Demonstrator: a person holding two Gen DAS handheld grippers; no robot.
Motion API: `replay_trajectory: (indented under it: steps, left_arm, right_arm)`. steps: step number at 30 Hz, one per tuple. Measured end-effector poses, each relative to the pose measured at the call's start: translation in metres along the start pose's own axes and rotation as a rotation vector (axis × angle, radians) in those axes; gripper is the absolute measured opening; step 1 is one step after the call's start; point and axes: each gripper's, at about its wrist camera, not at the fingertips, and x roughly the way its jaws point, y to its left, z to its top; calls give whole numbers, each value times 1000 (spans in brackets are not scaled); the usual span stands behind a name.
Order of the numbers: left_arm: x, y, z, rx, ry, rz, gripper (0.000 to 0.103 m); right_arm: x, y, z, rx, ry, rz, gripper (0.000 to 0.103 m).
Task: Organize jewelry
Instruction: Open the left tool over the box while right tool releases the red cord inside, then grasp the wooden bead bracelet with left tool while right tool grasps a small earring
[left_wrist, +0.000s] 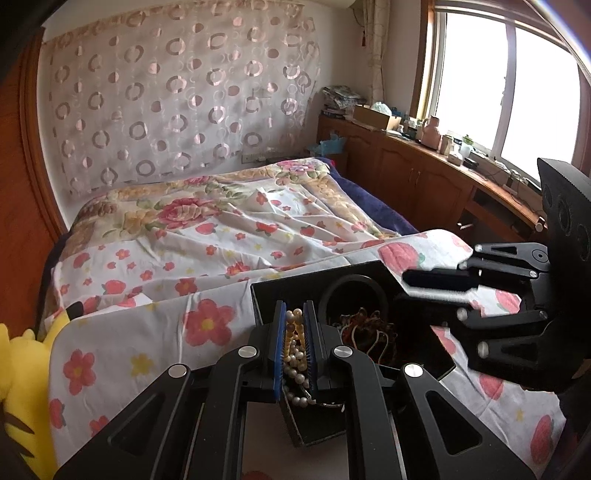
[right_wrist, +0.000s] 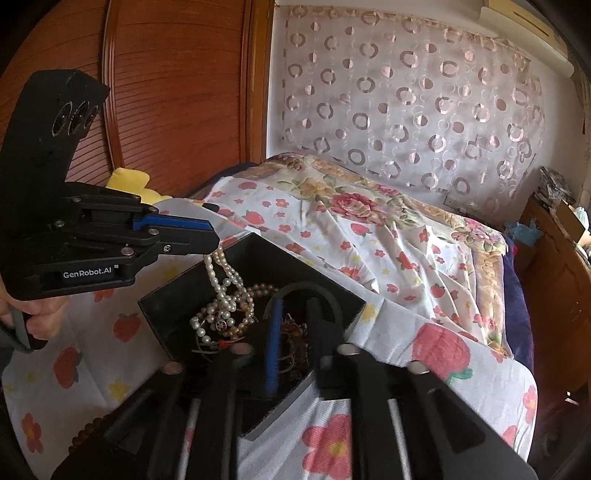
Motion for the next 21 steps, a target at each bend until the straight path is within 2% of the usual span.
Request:
replay_trajectory:
  steps: [1,9,11,13,15,19,21]
  left_arm:
    - [0,0,0,-1,0,-2,8]
    - [-3,-17,-10,14,-2,-47,9]
    - [-6,-24,-12,19,-3,-48,17]
    - [-10,-28,-15,16,-10,-50,41]
    - [-17,-32,-18,15,-14,-47,43]
    - [-35,-33,-37,-4,-12,-17,69]
    - [-46,-31,-51,-17,-14,-1,76]
  right_arm:
    - [-2,-1,0,2,-7,-4,45]
    - [-26,-24,-15,69,-21,-24,45]
    - [-32,-25,-23,78,-15,-26,45]
    - [-38,-22,-33,82,-5,-18,45]
    - [-43,-18,-43,82,7,-8,45]
    - [-52,-1,-63,81,39,32,45]
    - [-56,10,-76,67,61,56,45]
